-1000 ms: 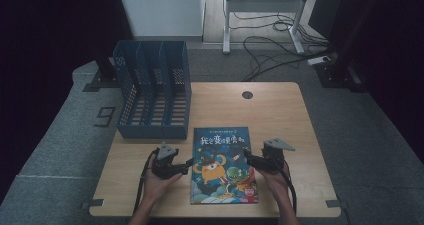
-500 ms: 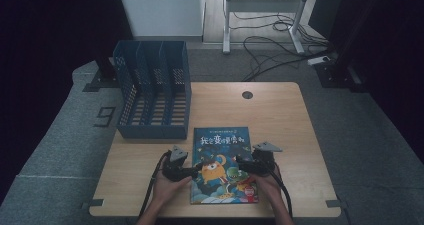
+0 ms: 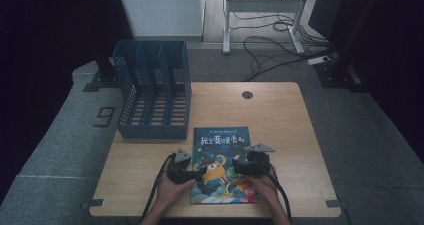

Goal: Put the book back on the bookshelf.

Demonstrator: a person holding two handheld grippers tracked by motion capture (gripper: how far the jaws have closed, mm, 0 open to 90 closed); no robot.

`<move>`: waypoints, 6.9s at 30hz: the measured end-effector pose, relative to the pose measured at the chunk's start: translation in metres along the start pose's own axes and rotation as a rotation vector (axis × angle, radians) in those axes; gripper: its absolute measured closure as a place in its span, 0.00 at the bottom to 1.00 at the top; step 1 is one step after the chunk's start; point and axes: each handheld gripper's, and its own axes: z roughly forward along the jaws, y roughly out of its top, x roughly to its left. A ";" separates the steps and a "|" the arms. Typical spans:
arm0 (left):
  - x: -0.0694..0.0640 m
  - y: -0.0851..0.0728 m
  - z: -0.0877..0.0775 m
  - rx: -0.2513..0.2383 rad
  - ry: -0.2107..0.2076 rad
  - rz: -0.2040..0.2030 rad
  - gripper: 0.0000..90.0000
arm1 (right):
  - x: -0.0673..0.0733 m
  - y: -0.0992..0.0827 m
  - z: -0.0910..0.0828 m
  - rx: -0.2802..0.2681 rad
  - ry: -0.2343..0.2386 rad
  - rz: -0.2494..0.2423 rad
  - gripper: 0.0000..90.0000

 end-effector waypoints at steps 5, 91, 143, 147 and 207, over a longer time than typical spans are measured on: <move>-0.002 -0.001 0.001 -0.012 0.022 0.001 0.24 | -0.001 0.000 0.001 0.005 0.002 0.015 0.15; -0.002 -0.002 0.005 0.033 -0.005 -0.013 0.21 | -0.040 0.008 -0.019 -0.040 0.328 0.298 0.18; 0.006 -0.004 0.002 0.031 0.014 -0.028 0.19 | -0.037 0.007 -0.012 0.015 0.382 0.346 0.19; 0.006 -0.004 0.002 0.031 0.015 -0.026 0.19 | -0.035 0.006 -0.008 0.024 0.340 0.328 0.19; 0.014 -0.004 -0.001 0.026 -0.040 -0.062 0.18 | -0.034 0.012 -0.004 -0.057 0.377 0.320 0.43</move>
